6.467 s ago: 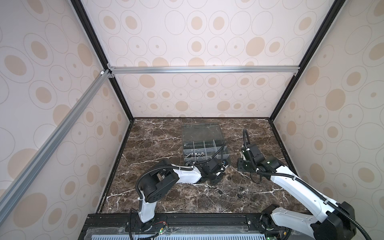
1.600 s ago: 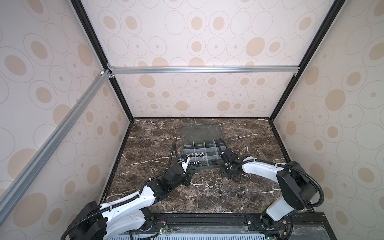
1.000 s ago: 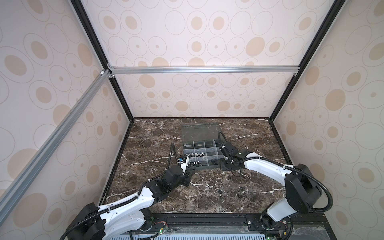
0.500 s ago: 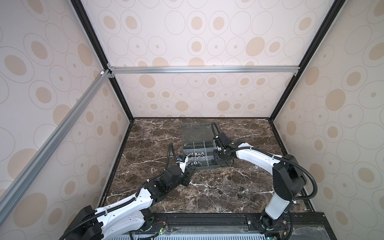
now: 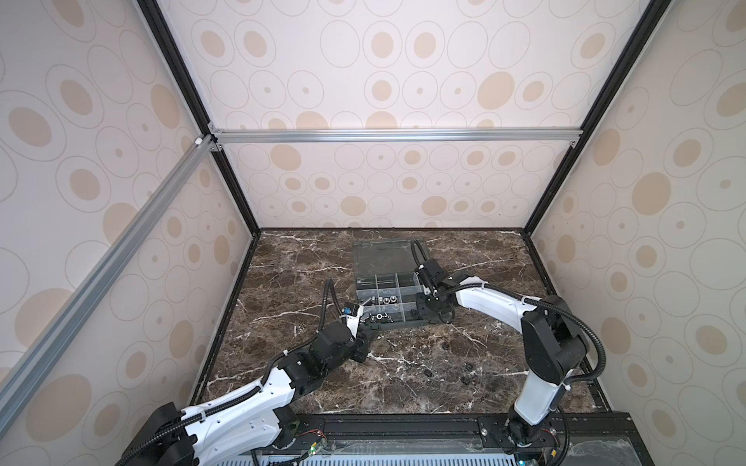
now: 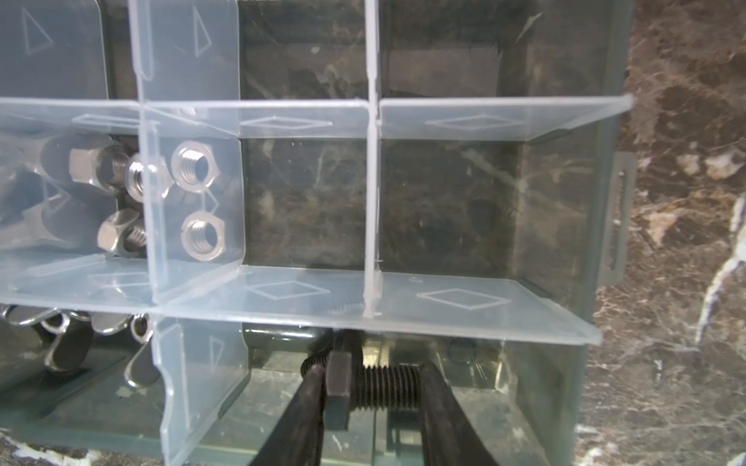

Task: Sort the screws and nuts into containers
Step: Place the screw into the container.

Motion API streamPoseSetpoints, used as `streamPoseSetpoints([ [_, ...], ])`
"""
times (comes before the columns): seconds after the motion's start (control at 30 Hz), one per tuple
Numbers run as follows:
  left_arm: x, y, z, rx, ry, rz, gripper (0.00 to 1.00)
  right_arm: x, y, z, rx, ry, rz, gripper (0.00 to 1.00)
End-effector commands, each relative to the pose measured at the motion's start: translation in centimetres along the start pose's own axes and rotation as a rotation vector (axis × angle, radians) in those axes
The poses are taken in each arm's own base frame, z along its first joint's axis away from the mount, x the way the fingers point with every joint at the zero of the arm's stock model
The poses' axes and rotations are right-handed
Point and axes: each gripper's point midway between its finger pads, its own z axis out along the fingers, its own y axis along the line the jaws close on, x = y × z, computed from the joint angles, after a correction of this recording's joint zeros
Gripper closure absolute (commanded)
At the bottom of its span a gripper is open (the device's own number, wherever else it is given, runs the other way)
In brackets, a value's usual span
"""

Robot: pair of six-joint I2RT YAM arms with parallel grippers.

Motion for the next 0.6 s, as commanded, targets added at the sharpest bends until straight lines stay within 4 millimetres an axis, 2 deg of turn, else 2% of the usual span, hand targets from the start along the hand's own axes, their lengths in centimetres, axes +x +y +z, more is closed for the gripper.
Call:
streamPoseSetpoints([
  [0.0,-0.1,0.5,-0.2,-0.017,-0.009,-0.025,0.57,0.6,-0.3,0.5,0.005,0.022,-0.003,0.58],
  [0.33,-0.1,0.6,-0.5,-0.018,-0.021,-0.034,0.57,0.4,-0.4,-0.1,0.006,0.012,-0.003,0.53],
  [0.57,0.0,0.6,-0.5,-0.019,-0.018,-0.032,0.57,0.0,-0.5,-1.5,0.0,-0.017,0.0,0.52],
])
